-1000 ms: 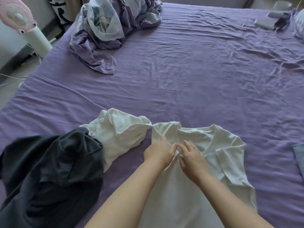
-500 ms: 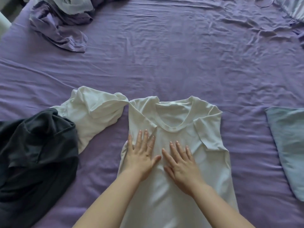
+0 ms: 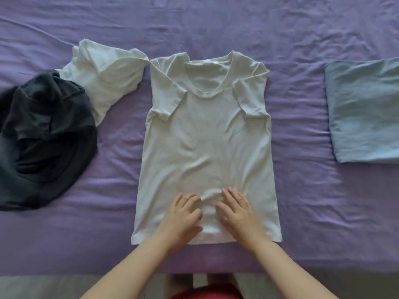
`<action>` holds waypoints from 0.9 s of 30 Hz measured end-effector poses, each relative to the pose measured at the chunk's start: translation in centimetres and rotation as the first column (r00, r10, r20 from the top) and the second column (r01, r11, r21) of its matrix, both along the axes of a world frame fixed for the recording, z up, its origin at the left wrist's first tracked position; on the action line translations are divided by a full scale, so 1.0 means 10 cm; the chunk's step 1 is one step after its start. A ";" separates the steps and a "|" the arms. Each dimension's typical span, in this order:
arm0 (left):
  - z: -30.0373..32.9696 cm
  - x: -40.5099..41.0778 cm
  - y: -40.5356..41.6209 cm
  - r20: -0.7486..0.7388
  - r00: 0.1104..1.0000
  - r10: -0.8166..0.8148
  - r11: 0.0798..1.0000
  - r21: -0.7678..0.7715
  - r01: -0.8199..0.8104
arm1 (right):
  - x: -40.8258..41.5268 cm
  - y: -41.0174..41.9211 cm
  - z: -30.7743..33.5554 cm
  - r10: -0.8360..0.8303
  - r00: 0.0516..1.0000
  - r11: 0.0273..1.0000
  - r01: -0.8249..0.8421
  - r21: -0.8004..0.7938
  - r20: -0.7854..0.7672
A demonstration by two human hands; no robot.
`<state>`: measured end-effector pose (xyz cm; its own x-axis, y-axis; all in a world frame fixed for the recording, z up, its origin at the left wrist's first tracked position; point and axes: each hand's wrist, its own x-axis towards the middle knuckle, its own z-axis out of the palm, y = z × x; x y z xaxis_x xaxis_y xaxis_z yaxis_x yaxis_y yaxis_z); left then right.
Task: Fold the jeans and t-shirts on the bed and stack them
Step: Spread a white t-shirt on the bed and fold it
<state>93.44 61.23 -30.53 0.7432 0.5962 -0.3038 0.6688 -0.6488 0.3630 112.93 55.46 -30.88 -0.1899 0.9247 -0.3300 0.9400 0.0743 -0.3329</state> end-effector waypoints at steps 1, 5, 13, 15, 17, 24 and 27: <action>0.01 -0.02 -0.06 -0.026 1.000 -0.009 1.000 -0.005 0.009 | -0.01 -0.08 0.00 -0.005 1.000 1.000 0.005 -0.005 -0.004; -0.02 0.00 -0.17 -0.221 0.973 -0.071 0.997 -0.040 0.064 | -0.05 -0.25 -0.05 -0.035 0.998 0.999 0.034 -0.018 -0.045; -0.12 -0.01 -0.26 -0.356 0.904 -0.235 0.971 -0.116 0.207 | -0.07 -0.48 -0.11 0.107 0.994 0.987 -0.108 -0.115 -0.016; -0.12 0.00 -0.28 -0.365 0.905 -0.221 0.975 -0.110 0.194 | -0.08 -0.48 -0.11 0.123 0.992 0.985 -0.121 -0.123 0.012; -0.10 0.02 -0.30 -0.334 0.924 -0.188 0.982 -0.097 0.165 | -0.11 -0.47 -0.09 0.114 0.992 0.990 -0.109 -0.094 0.047; 0.01 0.05 -0.22 -0.115 0.992 -0.051 0.996 -0.073 0.043 | -0.11 -0.37 -0.06 -0.011 0.997 0.998 0.016 0.055 -0.083; 0.04 0.10 0.10 -0.080 0.996 0.037 0.989 -0.138 -0.048 | 0.00 -0.07 0.00 -0.076 0.990 0.995 0.082 0.048 -0.117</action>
<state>94.45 62.20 -30.12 0.6895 0.5744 -0.4413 0.7240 -0.5657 0.3947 112.97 54.75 -30.85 -0.1489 0.9538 -0.2609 0.8996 0.0211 -0.4362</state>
